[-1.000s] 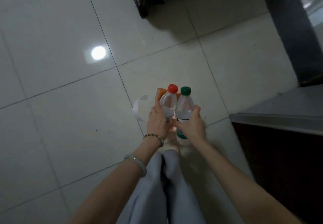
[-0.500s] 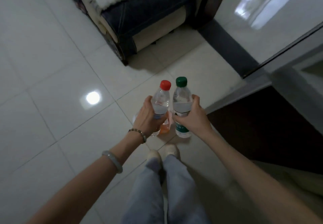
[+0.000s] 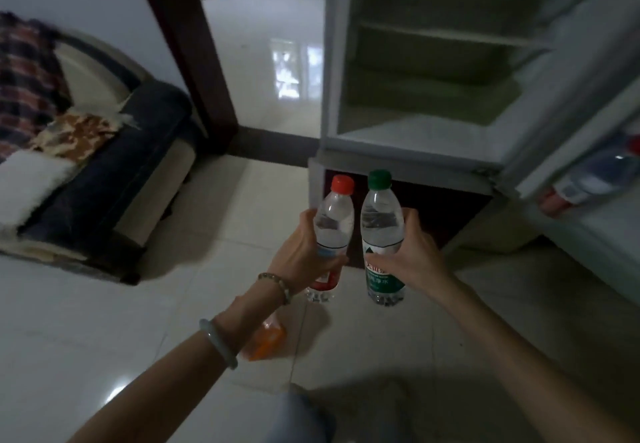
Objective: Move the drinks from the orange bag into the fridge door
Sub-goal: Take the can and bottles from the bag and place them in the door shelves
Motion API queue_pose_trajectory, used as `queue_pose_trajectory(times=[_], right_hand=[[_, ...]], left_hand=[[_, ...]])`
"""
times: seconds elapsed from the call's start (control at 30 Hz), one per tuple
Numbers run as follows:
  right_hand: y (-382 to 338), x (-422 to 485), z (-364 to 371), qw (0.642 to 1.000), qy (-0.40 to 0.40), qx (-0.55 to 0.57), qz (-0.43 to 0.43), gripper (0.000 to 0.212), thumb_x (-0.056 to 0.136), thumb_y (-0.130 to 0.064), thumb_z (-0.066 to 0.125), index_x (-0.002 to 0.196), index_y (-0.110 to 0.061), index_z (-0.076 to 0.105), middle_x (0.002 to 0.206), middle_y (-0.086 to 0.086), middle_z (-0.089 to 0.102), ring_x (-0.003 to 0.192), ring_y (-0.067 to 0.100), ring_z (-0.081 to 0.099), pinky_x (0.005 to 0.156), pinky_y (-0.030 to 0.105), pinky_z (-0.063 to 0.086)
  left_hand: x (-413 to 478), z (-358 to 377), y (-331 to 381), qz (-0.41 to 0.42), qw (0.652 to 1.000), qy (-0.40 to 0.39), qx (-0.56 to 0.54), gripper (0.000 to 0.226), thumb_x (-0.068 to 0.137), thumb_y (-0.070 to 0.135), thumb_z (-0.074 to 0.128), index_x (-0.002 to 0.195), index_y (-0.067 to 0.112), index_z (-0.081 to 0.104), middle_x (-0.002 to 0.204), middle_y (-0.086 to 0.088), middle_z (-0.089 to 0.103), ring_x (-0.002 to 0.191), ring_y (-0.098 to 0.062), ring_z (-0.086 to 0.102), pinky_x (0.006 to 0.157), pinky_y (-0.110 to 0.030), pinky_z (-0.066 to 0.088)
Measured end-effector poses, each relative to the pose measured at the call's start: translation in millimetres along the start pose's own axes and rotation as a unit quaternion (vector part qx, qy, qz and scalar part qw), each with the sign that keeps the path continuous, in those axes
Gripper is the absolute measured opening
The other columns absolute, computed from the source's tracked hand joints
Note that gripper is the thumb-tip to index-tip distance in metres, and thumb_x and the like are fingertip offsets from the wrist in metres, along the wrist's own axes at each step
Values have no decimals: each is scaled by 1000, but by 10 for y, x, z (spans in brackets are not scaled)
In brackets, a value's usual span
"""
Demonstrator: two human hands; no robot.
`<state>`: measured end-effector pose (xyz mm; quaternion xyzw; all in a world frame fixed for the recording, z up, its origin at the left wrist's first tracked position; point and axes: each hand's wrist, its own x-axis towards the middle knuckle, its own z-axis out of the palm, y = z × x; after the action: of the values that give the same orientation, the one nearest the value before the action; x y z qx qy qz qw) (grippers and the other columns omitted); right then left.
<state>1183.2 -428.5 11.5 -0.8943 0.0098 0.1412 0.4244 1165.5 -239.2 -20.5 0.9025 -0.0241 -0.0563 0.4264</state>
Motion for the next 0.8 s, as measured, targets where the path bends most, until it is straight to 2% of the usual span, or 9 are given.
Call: queue_pose_trajectory(times=[0.13,0.27,0.4,0.5,0.63,0.73,0.8], right_hand=[[423,-263,-756,996,81,24,24,70,61,-27,82,112,-21,35,113,1,56,105,22,56,85,47,51],[855,-614,-1424,987,147,54,43,69,57,-29,83,108,-22,37,110,0,57,102,19,57,84,45,52],[1207,-924,-2003,974,201,86,50,66,61,-19,81,108,-26,34,108,0,60,98,18,60,83,41,53],[1415,-1076,-2337,963,248,88,57,67,61,-21,80,109,-26,34,104,-1,63,93,18,62,80,43,54],[1583,-1193,-2708,946,311,73,57,70,61,-23,81,113,-27,33,104,0,62,92,20,62,78,40,54],[1681,-1169,-2920,934,346,77,50,78,60,-25,82,120,-27,31,107,1,61,95,21,61,78,42,54],[1752,-1088,-3039,918,384,85,51,81,57,-26,83,121,-28,32,110,3,61,97,21,60,81,41,54]], left_hand=[[317,524,645,95,994,-56,9,83,69,28,77,129,13,23,123,-10,54,107,-25,59,89,-35,51],[488,1079,1336,163,981,-103,-11,79,67,33,78,124,16,26,117,-2,54,100,-18,60,84,-33,53],[585,1567,1942,205,967,-144,-43,79,65,33,80,122,20,27,114,5,55,98,-12,60,81,-30,53],[695,1876,2312,235,956,-167,-59,78,65,31,81,121,18,28,115,1,58,98,-13,61,80,-31,53],[863,2168,2736,277,940,-187,-68,77,67,24,80,123,16,28,115,-2,59,97,-16,62,81,-33,54],[1038,2310,2978,291,934,-184,-96,70,67,18,80,118,16,31,112,0,57,98,-13,59,80,-26,51],[1195,2395,3117,293,934,-173,-106,72,67,18,81,119,16,31,111,2,56,98,-12,58,81,-27,49]])
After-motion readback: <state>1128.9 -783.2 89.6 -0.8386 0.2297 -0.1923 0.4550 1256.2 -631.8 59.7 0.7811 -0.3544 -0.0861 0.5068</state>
